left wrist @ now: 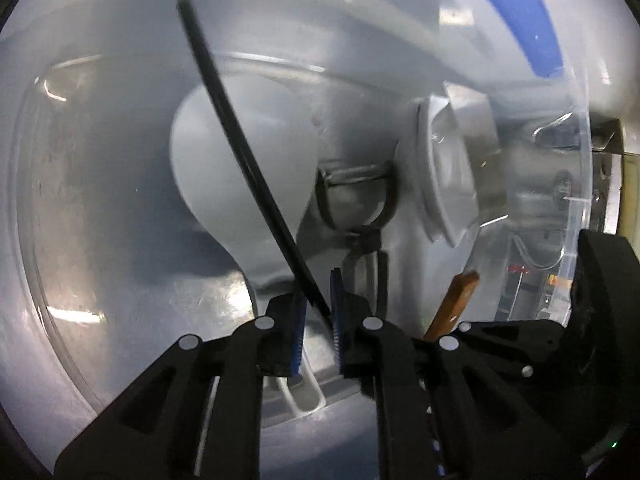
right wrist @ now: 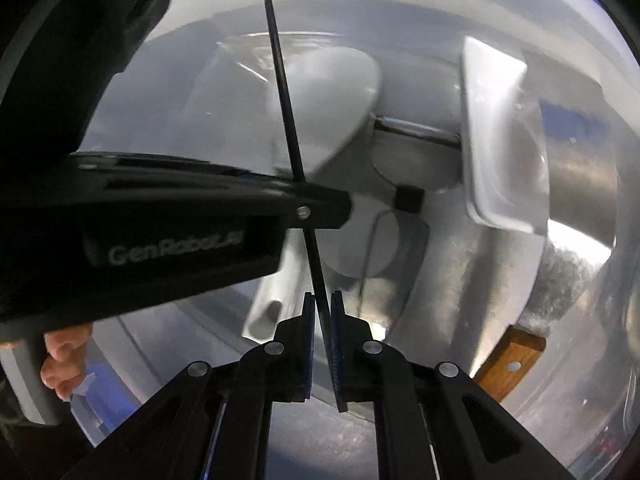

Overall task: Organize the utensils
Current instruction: 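Lower the chopstick into the clear box and open both grippers, then grasp the second black chopstick on the counter with the right gripper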

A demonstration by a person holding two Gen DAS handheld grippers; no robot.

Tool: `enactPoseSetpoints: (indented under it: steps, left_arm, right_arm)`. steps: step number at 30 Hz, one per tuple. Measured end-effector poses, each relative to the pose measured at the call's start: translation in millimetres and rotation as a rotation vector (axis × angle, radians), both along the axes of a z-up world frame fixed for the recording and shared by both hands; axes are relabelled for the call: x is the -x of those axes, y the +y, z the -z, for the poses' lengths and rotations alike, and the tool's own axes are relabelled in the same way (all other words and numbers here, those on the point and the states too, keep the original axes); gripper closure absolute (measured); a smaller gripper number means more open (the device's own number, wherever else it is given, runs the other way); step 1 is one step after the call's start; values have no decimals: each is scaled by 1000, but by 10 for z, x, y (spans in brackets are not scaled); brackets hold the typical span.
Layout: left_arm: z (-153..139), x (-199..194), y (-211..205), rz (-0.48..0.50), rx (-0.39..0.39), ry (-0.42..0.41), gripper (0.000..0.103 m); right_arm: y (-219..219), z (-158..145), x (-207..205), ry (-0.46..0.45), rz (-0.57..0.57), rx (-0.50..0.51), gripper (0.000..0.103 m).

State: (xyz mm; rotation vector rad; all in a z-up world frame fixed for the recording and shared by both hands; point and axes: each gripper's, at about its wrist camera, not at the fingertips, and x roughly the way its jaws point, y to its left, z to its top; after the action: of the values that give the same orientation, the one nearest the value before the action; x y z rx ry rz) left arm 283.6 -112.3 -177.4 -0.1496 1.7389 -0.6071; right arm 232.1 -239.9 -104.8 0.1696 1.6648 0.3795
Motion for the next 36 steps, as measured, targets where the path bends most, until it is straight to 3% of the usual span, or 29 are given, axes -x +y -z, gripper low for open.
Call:
enactPoseSetpoints:
  steps: [1,3,5,7,8,9,11,14,16,18,22,25,27,29,31,32,36]
  left_arm:
    - [-35,26,11,0,-5,-7,88]
    - [-203,74,58,0,16,-52,72]
    - [-588,205,164,11,42,-159,64]
    - [-965,369,296,17,81,-254,63]
    - [-1200,499,418,8,119,-306,60]
    - [-1358,575,522,-3,150,-338,56]
    - [-1753,906,901,-40,250,-419,52]
    - [-1982,1286,1479,-140,341,-474,44]
    - [-1902,1543,1891,-233,344,-471,44]
    - [-1701,1776,2201,-345,305,-435,44]
    - [-1174,2150,2732,-536,221,-324,44]
    - [-843,2416,3017,-655,194,-252,44]
    - [-679,2582,3094,-720,205,-214,44]
    - [-573,2703,3173,-764,224,-181,44]
    - [-441,2808,3130,-795,225,-152,44]
    - [-375,2853,3092,-809,225,-136,44]
    - [-181,2994,3076,-845,246,-79,44]
  right_arm:
    - [-30,-50,8,-10,14,2,93]
    - [-108,-248,65,-62,41,-4,93]
    - [-193,-571,208,-150,57,-5,92]
    - [-220,-1054,476,-280,48,-36,86]
    - [-188,-1291,658,-342,30,-69,77]
    - [-111,-1533,888,-413,-6,-106,69]
    - [23,-1781,1201,-501,-94,-158,69]
    - [578,-1721,1859,-547,-321,-173,51]
    - [1047,-1333,2130,-516,-482,-68,51]
    - [1432,-759,2376,-413,-639,66,53]
    - [1734,-186,2545,-315,-790,151,56]
    - [1843,-27,2475,-284,-825,163,57]
    - [1898,56,2397,-256,-847,162,68]
    - [1961,120,2344,-254,-875,165,72]
    - [2023,116,2392,-279,-904,205,83]
    - [2038,109,2386,-280,-895,209,94]
    - [1925,125,2267,-115,-746,47,96]
